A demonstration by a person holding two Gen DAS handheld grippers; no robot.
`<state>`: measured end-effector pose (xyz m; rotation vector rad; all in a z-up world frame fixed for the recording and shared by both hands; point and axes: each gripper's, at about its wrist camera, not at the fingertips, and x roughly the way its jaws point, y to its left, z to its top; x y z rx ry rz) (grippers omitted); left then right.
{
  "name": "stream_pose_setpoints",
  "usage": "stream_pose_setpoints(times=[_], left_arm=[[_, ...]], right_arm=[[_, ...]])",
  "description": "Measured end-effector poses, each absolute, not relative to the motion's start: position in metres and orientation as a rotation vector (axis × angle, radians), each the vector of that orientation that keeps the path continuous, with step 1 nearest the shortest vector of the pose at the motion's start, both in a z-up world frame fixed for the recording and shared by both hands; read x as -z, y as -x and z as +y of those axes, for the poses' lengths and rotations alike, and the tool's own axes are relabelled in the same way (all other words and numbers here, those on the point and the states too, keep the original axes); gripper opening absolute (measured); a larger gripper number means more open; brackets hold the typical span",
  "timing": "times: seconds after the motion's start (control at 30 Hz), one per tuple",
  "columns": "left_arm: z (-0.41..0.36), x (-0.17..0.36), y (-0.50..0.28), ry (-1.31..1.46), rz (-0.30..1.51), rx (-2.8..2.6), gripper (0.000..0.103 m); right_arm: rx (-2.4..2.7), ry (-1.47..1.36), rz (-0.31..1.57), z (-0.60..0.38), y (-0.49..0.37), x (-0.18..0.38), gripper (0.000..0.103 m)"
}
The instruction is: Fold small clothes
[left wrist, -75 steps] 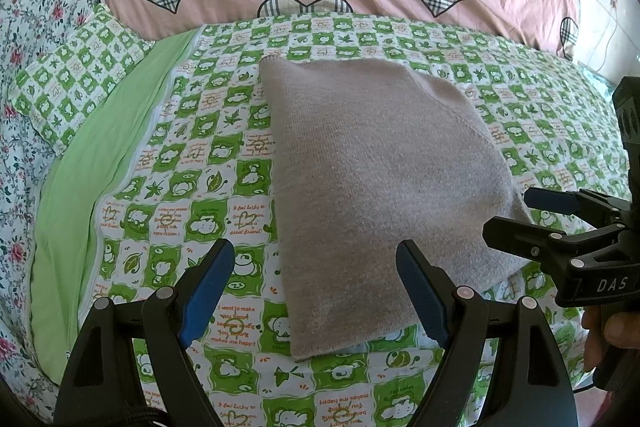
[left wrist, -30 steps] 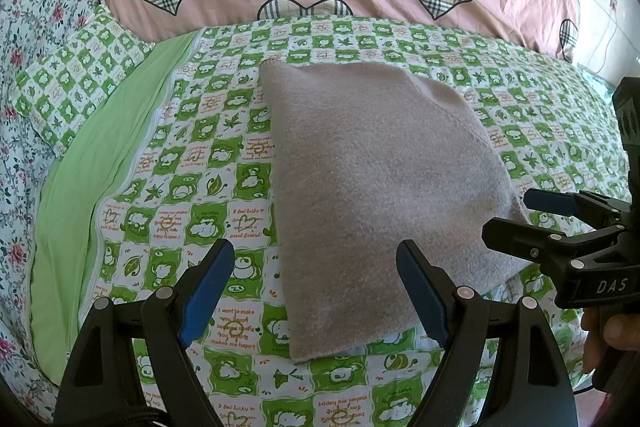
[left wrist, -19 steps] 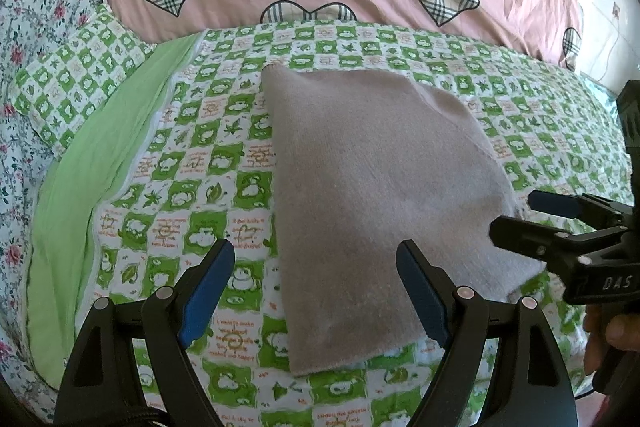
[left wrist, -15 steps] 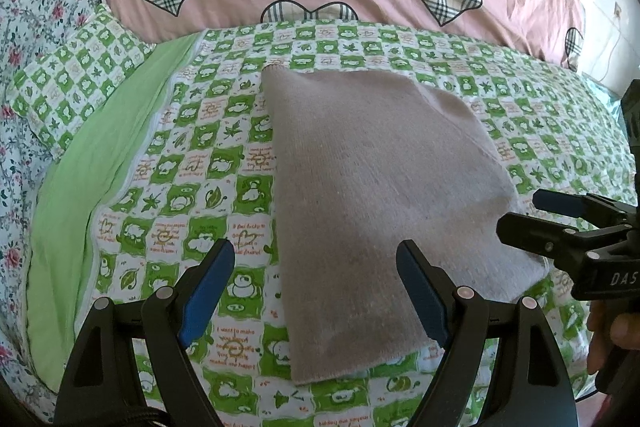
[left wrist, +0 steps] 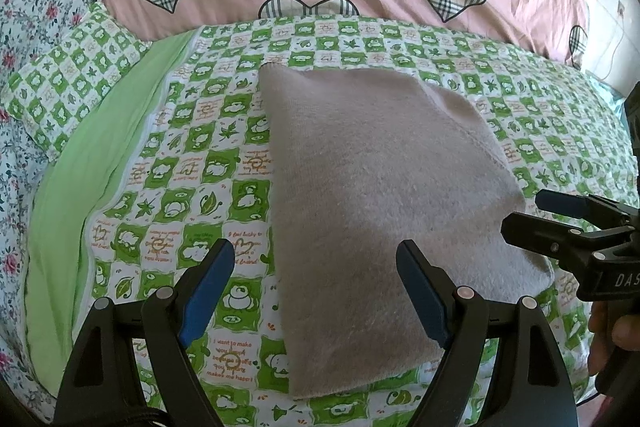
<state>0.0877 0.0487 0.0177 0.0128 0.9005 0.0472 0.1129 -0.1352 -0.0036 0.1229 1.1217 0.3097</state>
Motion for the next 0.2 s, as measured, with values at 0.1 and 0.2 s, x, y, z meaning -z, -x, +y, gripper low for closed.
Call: stream_pose_setpoints(times=[0.1, 0.2], left_arm=[[0.0479, -0.0181, -0.0889, -0.015, 0.900, -0.046, 0.083], [0.0479, -0.0186, -0.0909, -0.020, 0.898, -0.051, 0.083]], right_arm=[[-0.312, -0.125, 1.119, -0.1354, -0.1149, 0.0041, 0.098], [-0.312, -0.129, 1.123, -0.1364, -0.1184, 0.0052, 0.098]])
